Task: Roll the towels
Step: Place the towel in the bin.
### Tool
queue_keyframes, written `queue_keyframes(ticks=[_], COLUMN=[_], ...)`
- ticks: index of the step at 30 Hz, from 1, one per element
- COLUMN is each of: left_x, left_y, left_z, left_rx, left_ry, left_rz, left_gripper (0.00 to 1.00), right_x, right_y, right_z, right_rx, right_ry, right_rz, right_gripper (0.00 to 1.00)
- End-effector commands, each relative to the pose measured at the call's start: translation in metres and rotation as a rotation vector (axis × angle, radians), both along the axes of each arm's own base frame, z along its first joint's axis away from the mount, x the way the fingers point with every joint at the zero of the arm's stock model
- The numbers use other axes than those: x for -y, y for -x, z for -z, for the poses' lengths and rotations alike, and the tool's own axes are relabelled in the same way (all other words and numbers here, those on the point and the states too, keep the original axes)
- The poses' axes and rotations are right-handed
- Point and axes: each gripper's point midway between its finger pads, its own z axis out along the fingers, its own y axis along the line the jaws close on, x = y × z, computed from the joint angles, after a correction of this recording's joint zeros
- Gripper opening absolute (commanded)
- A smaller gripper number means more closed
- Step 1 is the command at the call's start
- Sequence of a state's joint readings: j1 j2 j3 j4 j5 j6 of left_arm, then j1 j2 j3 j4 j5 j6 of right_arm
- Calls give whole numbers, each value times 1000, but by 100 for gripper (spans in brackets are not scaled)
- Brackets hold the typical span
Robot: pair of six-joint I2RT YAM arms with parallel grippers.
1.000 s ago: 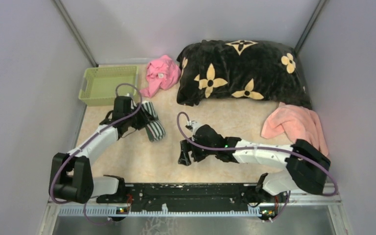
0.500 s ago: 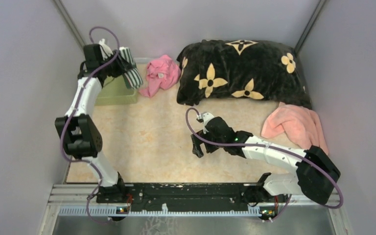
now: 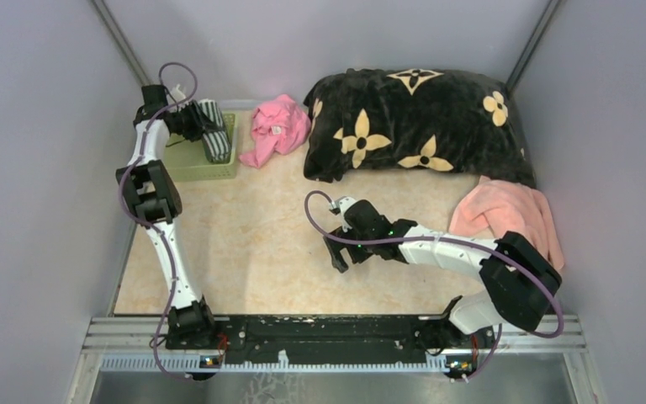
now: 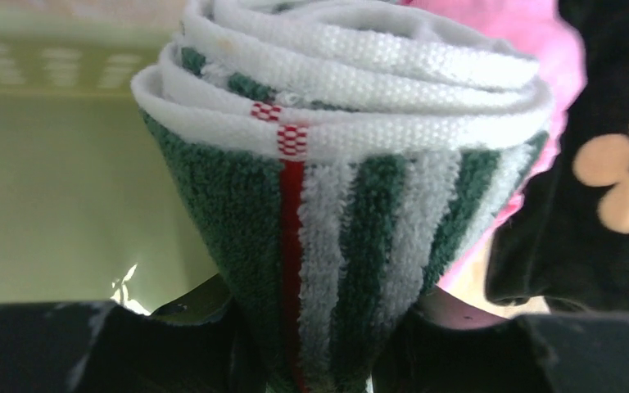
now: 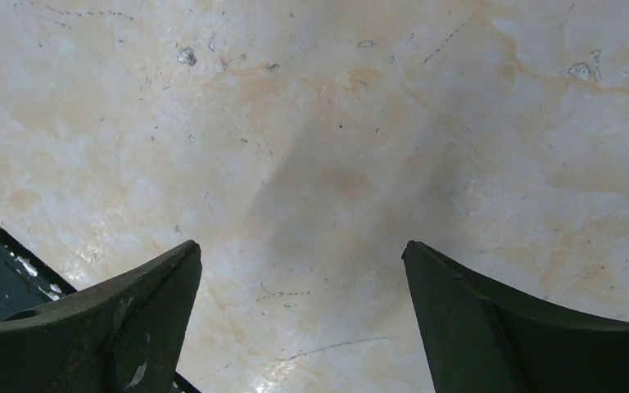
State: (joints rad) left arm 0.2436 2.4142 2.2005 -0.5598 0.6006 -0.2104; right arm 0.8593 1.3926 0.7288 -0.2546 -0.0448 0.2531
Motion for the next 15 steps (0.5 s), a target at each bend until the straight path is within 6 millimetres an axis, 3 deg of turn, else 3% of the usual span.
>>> queue_keyframes(ticks=[1, 5, 10, 15], left_x=[-19, -52, -90, -134], left_y=[15, 31, 48, 69], left_z=[14, 39, 45, 64], left_rx=[-59, -168, -274, -406], left_ry=[-13, -163, -373, -606], left_rz=[41, -28, -111, -189], left_gripper=[18, 21, 23, 27], right_x=[-11, -12, -15, -11], right_y=[-19, -19, -14, -13], right_z=[-15, -12, -5, 2], right_rx=[51, 32, -25, -59], right_ry=[-24, -11, 1, 53], right_rz=[6, 3, -14, -16], right_gripper=[93, 93, 93, 92])
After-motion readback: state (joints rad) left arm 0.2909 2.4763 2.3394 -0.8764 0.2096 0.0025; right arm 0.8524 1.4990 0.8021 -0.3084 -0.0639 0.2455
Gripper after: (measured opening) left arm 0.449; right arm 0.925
